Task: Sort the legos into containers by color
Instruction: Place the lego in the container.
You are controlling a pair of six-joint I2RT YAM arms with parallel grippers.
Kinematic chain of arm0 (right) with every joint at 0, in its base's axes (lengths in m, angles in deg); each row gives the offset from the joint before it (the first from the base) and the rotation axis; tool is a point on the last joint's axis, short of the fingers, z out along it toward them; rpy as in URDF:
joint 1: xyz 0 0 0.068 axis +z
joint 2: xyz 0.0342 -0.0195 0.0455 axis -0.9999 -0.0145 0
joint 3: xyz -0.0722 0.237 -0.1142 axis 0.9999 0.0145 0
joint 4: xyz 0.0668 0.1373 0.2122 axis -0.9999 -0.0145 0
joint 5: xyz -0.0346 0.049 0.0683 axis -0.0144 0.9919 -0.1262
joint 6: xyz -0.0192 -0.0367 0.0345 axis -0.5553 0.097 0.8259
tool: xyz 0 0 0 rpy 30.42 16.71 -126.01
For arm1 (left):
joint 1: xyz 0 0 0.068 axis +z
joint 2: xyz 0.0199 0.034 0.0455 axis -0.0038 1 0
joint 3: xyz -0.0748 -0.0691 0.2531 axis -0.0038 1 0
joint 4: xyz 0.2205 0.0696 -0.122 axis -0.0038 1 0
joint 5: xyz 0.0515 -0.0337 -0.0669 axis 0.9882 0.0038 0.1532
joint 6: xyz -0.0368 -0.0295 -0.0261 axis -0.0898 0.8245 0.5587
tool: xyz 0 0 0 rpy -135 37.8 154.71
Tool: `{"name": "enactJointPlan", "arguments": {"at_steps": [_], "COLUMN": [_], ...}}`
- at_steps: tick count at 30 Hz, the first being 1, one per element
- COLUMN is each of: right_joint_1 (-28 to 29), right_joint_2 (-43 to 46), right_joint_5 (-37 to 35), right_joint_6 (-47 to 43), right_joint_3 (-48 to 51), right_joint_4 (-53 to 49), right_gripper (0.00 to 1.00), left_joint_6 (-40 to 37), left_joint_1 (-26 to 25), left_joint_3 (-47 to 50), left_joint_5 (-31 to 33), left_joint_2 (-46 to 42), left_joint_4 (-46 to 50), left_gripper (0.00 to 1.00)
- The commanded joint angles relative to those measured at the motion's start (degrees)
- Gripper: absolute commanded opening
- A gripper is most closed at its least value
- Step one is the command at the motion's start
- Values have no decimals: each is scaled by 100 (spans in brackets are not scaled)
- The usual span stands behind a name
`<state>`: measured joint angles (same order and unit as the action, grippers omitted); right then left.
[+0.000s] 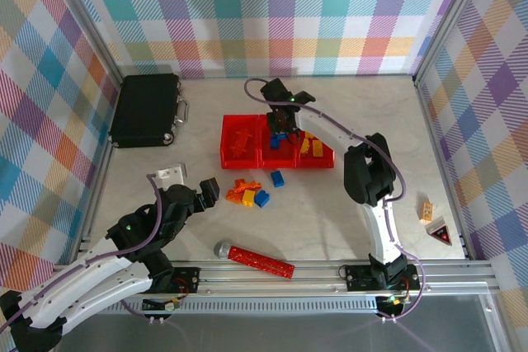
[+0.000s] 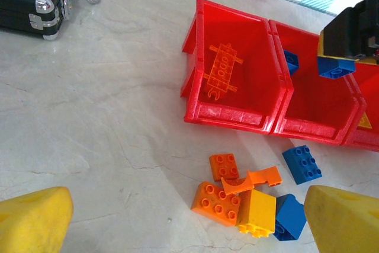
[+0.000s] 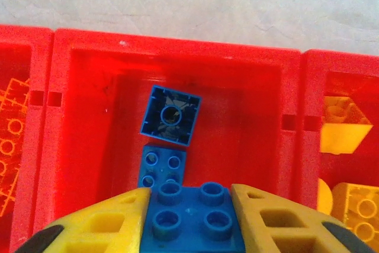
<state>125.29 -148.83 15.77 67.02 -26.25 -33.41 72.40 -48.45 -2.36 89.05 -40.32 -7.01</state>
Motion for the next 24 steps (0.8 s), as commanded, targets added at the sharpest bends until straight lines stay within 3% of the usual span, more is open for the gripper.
{"name": "enactJointPlan", "arguments": {"at_steps": [1, 24], "right_joint_1": [44, 54], "right_joint_2": [26, -124], "right_joint_5": [138, 631], "right_joint_6": [-219, -189], "right_joint_3": [-242, 295], "right_joint_4": [-10, 204], "right_gripper": [26, 35], "left_joint_6": [63, 223], "left_joint_1": [45, 46], "left_joint_3": [-50, -199], "left_joint_5": [-41, -228], "left_joint_2": [36, 255], "left_joint_4": [23, 275], "left_gripper": [100, 100]}}
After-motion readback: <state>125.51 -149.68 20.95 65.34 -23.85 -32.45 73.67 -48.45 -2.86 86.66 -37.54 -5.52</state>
